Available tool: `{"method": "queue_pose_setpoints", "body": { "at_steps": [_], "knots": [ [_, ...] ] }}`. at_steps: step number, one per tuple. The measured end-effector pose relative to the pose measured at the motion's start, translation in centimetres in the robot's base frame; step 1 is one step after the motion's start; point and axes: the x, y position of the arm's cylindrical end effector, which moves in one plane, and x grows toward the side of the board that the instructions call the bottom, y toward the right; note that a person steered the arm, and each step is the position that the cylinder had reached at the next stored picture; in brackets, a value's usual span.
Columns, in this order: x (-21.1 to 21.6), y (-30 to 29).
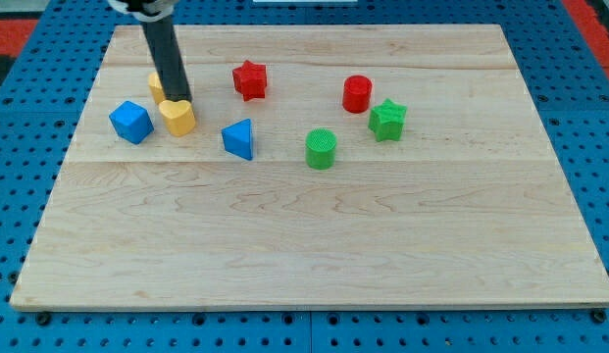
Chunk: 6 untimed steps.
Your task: Move the yellow hexagon along with the blue cube to center left
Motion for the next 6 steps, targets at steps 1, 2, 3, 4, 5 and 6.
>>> {"method": "queue_pose_setpoints", "body": {
  "at_steps": [1,2,3,4,5,6],
  "knots": [
    [0.0,0.6],
    [-2.7,3.5],
    [-6.0,-1.1],
    [-4.9,-3.3],
    [-1.5,-3.4],
    [-0.9,-2.1]
  ]
}}
